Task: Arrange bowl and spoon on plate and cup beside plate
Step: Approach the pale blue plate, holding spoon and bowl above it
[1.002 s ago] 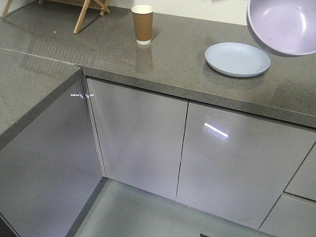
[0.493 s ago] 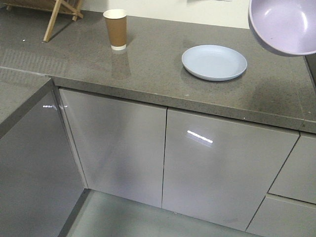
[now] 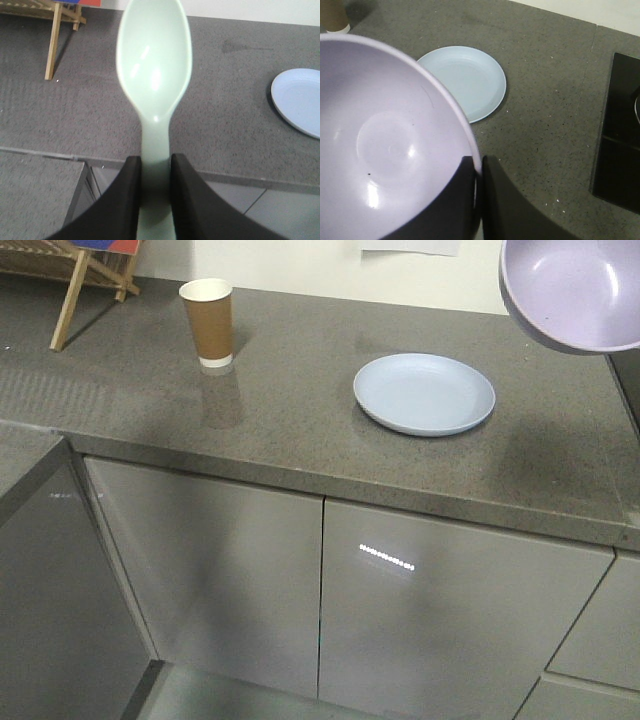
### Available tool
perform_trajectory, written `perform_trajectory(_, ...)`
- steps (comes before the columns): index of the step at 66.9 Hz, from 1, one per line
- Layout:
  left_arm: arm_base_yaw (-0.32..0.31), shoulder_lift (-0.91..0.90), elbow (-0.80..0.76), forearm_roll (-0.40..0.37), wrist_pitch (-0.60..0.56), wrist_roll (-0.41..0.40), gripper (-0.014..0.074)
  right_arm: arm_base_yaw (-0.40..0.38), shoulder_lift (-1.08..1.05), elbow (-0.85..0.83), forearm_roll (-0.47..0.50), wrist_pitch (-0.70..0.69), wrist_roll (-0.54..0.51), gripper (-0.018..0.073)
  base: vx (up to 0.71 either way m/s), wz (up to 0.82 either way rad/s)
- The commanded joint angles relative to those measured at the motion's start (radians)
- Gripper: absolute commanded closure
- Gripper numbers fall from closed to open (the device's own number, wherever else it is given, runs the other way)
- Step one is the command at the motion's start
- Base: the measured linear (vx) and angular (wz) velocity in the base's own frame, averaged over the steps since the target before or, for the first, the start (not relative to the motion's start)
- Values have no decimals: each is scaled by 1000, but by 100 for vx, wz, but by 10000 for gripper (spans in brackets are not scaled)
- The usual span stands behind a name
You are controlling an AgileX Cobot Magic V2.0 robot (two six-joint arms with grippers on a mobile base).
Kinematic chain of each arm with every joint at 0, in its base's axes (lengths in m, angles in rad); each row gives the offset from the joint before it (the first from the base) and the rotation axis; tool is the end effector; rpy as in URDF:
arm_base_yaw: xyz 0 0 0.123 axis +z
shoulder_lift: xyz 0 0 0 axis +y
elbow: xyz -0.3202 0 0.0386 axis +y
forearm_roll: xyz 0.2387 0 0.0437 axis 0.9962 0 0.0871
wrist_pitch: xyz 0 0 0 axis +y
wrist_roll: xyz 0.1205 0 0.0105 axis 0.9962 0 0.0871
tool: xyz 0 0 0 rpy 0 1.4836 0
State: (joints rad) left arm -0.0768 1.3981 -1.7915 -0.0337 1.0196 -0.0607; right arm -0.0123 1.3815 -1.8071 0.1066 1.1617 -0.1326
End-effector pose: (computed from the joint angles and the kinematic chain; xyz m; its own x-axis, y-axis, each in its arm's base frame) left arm 0.2894 -0.0257 0.5149 -0.5179 -0.0386 -0.8546 0.0609 0.9948 -0.0819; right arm 0.2732 0.0084 0.5105 -0.5943 -0.0822 -0.8001 -0.1196 0.9927 -0.0132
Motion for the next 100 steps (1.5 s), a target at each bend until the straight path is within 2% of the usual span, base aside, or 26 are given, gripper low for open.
perform_trajectory(1,-6,-26,-24,-8,-65,0,603,-3,-27,-28,1,-66,-6,570,22,-10)
perform_trajectory(100,-6,-26,-24,-8,-65,0,603,-3,-27,-28,1,-66,-6,570,19,-13)
